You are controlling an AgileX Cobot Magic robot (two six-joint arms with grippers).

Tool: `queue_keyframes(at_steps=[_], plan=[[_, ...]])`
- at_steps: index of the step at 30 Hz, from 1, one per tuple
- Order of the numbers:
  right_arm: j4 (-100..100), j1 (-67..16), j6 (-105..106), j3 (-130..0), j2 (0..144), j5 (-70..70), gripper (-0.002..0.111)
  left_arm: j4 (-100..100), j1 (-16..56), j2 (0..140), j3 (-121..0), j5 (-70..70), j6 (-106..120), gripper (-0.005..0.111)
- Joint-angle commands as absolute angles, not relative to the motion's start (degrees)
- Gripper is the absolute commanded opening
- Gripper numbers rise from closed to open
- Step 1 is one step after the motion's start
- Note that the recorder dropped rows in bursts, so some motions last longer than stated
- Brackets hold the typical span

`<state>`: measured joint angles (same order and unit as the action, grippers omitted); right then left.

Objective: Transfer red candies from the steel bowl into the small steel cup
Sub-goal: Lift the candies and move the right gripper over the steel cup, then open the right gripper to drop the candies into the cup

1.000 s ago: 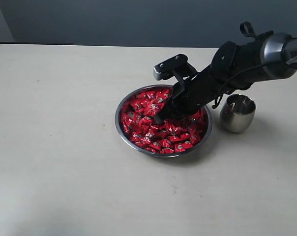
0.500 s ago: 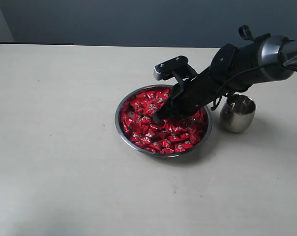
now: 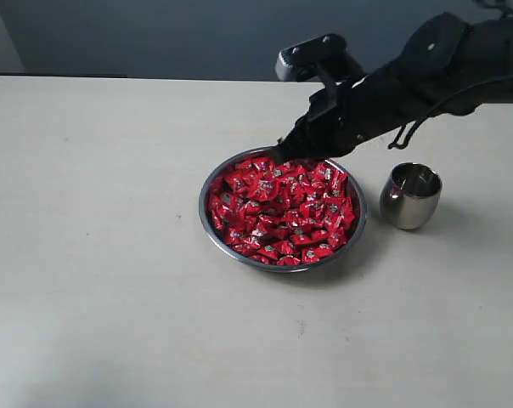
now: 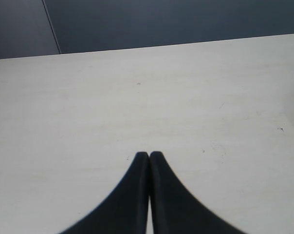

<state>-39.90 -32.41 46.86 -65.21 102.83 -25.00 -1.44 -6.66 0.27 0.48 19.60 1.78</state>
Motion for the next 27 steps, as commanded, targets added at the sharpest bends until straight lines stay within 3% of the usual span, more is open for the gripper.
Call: queue_keyframes(at_steps=[1,12,27], plan=[[-34.2,-27.8,40.0,-65.0,97.5,-28.1,-0.001,-1.6,-6.2,0.0,0.0,19.3,1.7,0.0],[-28.6,-13.1,36.1,-55.1,91.7,-30.8,-0.001,-1.6,-6.2,0.0,0.0,19.3,1.7,0.0],[-28.8,-12.6,36.1,-51.1,95.6,-20.7,-0.001,-1.6,-6.2,0.0,0.0,19.3,1.7,0.0]])
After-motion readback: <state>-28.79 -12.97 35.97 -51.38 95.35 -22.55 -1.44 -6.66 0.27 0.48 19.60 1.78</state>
